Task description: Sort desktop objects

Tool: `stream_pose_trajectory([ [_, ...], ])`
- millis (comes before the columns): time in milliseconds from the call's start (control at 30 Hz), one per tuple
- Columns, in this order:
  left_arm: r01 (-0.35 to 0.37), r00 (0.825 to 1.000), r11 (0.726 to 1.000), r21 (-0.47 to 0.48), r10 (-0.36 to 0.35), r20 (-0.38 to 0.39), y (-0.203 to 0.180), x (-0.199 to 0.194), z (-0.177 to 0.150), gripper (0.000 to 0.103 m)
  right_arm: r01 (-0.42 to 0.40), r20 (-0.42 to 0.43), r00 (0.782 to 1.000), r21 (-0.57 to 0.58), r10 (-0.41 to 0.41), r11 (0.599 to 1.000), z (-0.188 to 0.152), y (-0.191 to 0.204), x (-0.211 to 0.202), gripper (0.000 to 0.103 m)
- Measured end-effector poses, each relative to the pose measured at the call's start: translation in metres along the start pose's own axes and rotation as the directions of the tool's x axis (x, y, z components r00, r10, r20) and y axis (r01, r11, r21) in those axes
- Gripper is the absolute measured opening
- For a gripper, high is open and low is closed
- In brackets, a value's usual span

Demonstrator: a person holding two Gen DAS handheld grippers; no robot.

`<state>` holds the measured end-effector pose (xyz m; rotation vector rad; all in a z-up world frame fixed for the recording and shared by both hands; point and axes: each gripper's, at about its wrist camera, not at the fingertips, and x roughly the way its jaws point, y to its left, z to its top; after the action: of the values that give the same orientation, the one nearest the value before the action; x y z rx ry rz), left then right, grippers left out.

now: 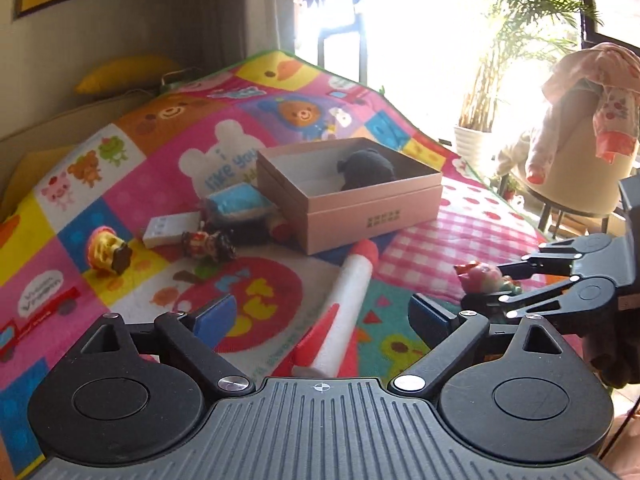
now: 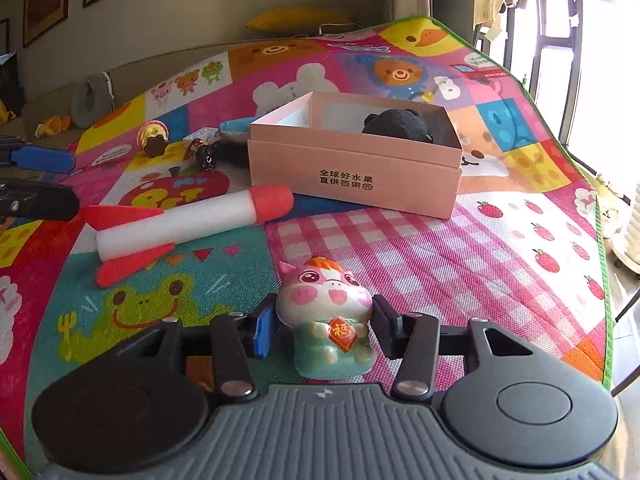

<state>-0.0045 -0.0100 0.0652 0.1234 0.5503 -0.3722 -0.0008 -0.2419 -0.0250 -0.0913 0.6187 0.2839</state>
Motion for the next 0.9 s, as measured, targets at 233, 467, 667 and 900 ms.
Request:
stream_pose_trajectory([
  [233,0.089,0.986,0.996,-0.021,-0.092,-0.14,-0.016,0.039,-0.025,0.098,0.046,0.007,0.999,0.023,-0.046,0.999,-0.004,-0.007,-0.003,0.059],
  [467,0.061,0.988,0.997,-0.048,-0.067,-0.138,-0.025,0.038,-0.037,0.103,0.076,0.012,0.997,0.031,-0.076,0.997,-0.006,-0.011,0.003,0.063],
  [667,0.036,0.986,0.994,-0.106,-0.053,-0.16,-0.021,0.037,-0.033,0.103,0.083,0.02,0.996,0.046,-0.084,0.995,-0.007,-0.012,0.003,0.068],
  [900,0.031,0.998,0.995,-0.092,-0.036,-0.054,-0.018,0.007,-0.022,0.103,0.085,0.032,0.996,0.049,-0.086,0.995,-0.009,-0.013,0.002,0.07],
])
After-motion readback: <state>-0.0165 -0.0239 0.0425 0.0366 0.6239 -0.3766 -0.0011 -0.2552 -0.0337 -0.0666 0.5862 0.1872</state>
